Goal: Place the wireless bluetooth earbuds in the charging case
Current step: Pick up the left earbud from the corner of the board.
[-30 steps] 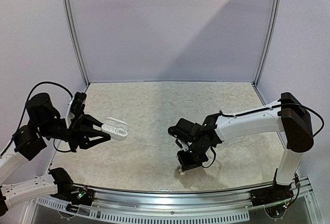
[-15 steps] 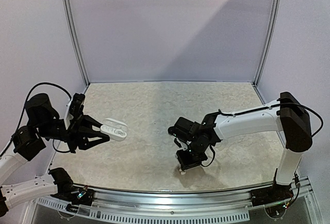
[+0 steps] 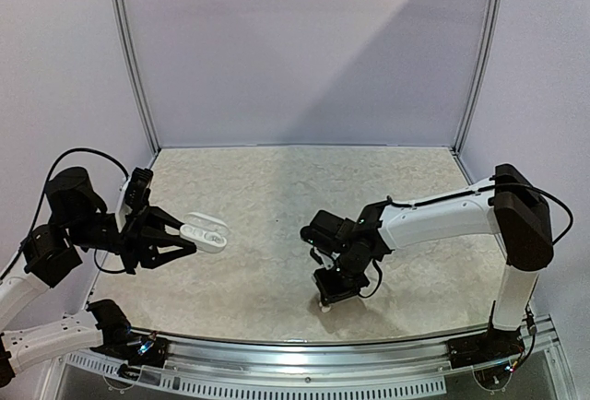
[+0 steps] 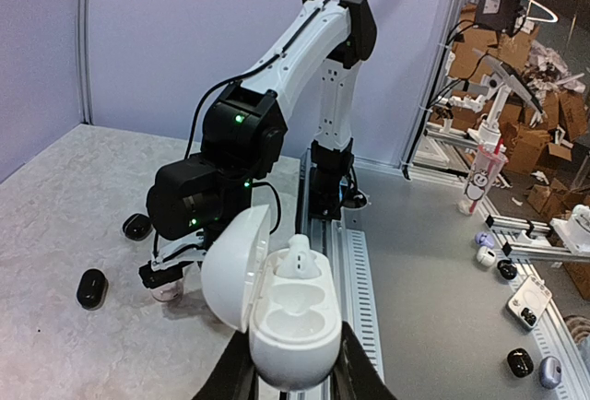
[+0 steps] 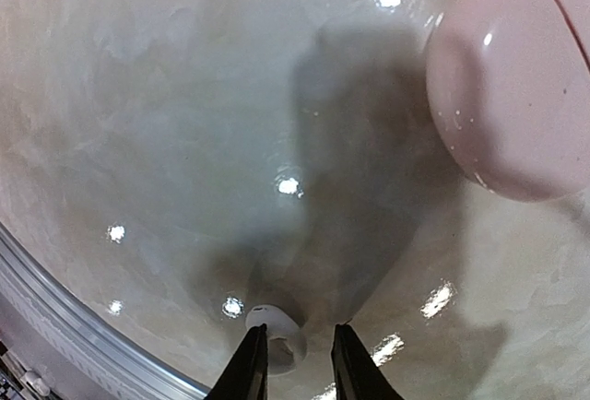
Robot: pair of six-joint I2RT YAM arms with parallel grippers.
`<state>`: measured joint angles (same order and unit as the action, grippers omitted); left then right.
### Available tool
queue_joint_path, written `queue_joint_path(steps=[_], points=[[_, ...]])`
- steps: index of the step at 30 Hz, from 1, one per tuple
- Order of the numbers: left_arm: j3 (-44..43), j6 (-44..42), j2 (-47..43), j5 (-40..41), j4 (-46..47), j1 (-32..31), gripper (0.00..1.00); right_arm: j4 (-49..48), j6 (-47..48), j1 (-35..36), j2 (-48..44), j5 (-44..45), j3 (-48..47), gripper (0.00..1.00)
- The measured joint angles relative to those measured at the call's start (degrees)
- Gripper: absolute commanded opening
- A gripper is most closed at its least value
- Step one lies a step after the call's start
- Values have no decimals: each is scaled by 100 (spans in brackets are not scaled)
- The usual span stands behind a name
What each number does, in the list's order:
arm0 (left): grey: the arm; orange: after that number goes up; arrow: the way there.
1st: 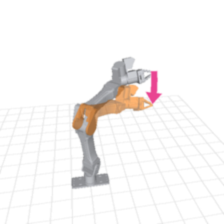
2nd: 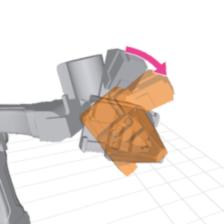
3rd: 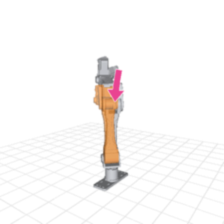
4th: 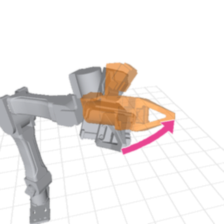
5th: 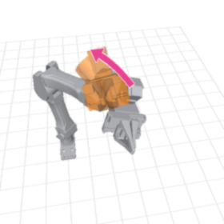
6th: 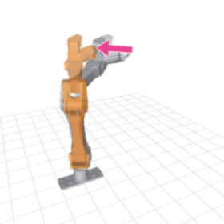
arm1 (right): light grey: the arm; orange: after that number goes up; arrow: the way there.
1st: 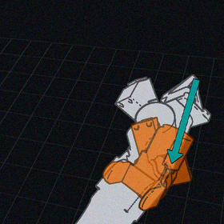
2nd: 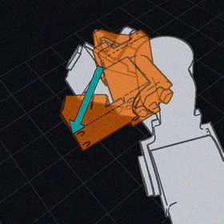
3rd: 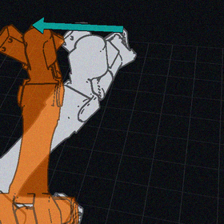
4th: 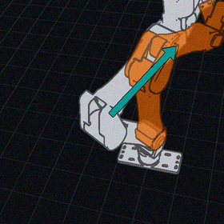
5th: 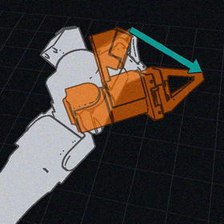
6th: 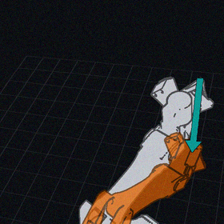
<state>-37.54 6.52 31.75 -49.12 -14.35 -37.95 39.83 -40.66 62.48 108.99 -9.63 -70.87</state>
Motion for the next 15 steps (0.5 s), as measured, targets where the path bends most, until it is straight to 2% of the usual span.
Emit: queue_joint_path(steps=[4, 12, 15], points=[[0, -11, 0, 0, 2, 0, 0, -4, 26, 2, 9, -2, -2, 33], [0, -11, 0, -15, 0, 0, 0, -166, 9, 35, 52, -192, 0, 13], [0, -20, 0, -17, -2, 0, 0, -227, -33, 52, 52, -256, 0, 11]])
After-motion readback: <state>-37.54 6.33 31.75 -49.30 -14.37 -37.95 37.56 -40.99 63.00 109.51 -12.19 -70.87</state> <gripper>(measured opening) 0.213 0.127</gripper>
